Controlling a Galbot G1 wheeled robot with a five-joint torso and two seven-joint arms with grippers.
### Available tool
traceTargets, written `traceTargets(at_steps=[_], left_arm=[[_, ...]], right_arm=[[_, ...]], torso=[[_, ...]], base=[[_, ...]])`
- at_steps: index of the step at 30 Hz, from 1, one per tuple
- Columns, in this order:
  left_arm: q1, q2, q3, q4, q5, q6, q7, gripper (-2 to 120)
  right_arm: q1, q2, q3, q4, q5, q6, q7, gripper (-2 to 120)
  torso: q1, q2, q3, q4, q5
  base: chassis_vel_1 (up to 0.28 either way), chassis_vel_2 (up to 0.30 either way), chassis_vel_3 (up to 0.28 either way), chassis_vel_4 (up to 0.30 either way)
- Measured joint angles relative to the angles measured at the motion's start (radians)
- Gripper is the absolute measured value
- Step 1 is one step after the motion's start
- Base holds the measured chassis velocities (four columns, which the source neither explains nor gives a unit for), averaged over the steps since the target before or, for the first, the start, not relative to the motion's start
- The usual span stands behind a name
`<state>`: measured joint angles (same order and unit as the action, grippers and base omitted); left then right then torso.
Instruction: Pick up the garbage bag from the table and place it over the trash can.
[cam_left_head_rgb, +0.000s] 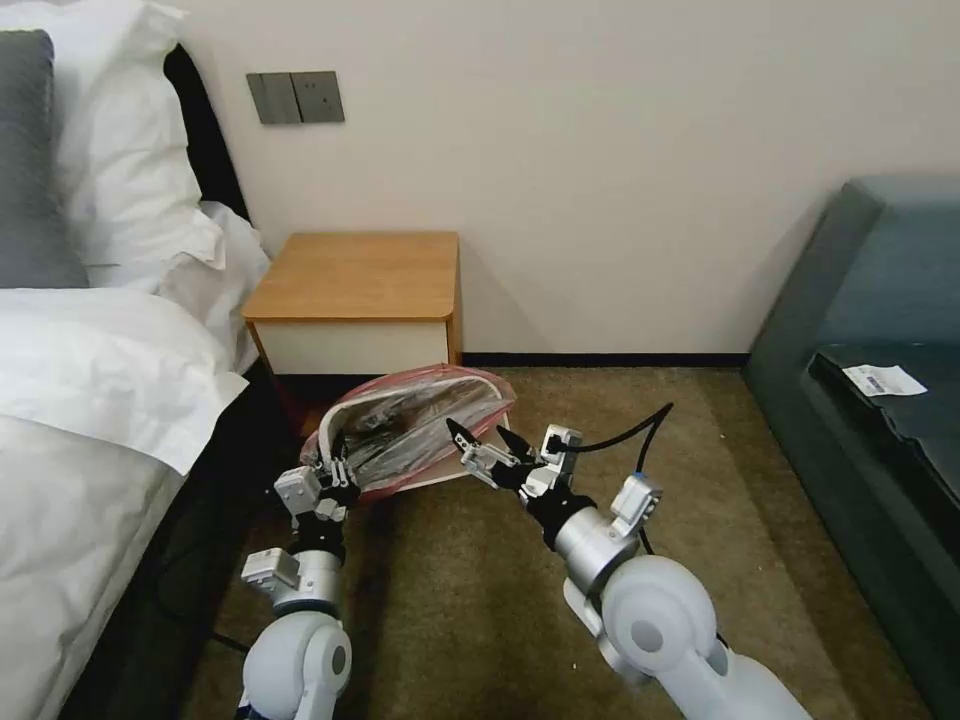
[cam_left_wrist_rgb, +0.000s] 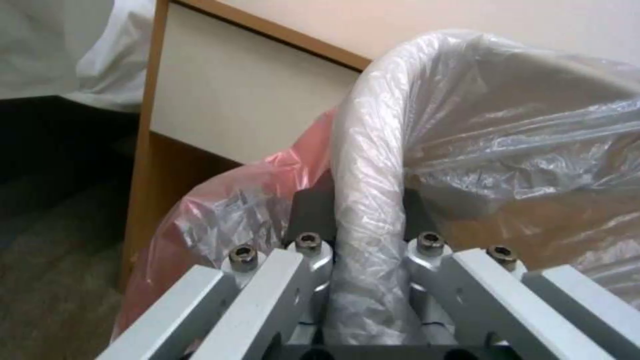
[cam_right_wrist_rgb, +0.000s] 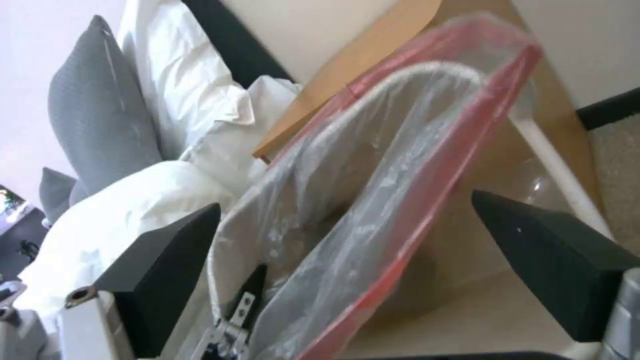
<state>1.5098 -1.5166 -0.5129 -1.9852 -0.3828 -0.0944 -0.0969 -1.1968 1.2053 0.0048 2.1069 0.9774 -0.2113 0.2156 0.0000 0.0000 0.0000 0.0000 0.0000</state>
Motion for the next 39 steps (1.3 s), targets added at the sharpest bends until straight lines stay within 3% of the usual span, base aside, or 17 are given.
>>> traceTargets(at_steps=[25, 39], left_arm=[[-0.013, 0.001, -0.01, -0.009, -0.017, 0.013, -0.003, 9], [-0.008, 0.003, -0.024, -0.008, -0.023, 0.012, -0.003, 9]], right_arm=[[0.028, 0.007, -0.008, -0.038, -0.04, 0.018, -0.015, 3], [-0.011, 0.005, 0.013, -0.022, -0.086, 0.027, -0.031, 0]], torso=[[0.0, 0.0, 0.0, 0.0, 0.0], [0.0, 0.0, 0.0, 0.0, 0.0]], base=[[0.0, 0.0, 0.0, 0.0], [0.0, 0.0, 0.0, 0.0]])
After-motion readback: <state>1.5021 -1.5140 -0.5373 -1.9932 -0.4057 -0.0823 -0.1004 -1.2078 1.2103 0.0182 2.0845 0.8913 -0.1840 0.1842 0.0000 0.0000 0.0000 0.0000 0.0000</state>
